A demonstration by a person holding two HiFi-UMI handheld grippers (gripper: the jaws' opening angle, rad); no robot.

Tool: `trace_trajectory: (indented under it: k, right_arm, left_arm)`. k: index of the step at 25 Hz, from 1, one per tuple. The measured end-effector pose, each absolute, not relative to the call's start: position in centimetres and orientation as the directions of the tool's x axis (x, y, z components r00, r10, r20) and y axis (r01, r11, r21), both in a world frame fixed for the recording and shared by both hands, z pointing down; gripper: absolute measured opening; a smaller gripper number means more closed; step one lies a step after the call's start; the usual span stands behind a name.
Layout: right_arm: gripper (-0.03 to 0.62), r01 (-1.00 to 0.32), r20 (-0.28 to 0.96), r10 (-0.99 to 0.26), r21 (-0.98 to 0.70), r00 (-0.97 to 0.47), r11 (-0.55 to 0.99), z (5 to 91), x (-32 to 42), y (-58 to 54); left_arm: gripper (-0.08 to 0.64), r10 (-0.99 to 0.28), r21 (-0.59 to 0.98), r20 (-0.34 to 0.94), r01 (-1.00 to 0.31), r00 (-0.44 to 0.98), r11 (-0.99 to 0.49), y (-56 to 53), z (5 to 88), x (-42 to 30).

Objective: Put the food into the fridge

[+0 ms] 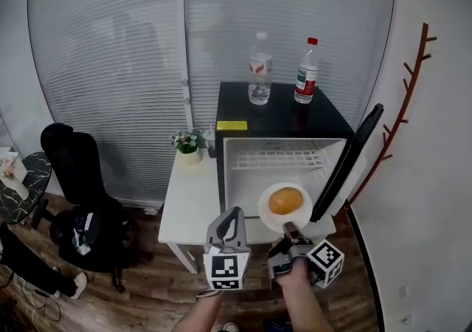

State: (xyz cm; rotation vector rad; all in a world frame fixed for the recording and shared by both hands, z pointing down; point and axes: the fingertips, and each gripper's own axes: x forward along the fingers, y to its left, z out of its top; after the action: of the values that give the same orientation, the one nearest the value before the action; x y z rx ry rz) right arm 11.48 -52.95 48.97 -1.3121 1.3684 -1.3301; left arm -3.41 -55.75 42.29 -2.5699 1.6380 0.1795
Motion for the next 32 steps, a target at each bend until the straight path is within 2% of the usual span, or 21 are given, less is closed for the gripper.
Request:
trace_trajectory:
  k: [11, 32]
  right_arm:
    - [0.037, -0.127, 0.125, -0.985, -0.986, -0.116, -0.11, 49.3, 13.7, -61.2]
    - [0.038, -0.042, 0.131, -0.964, -0.991, -0.231, -0.124, 49.5, 15.7, -73.0]
  left_arm:
    - [0.026, -0.887, -0.019, -0.143, -0.897, 0.439, -0.441, -64.4, 42.5, -1.1]
    - [0.028, -0.906, -0.033, -0.124, -0.914, 0.405, -0.404, -74.2, 42.0, 3.6]
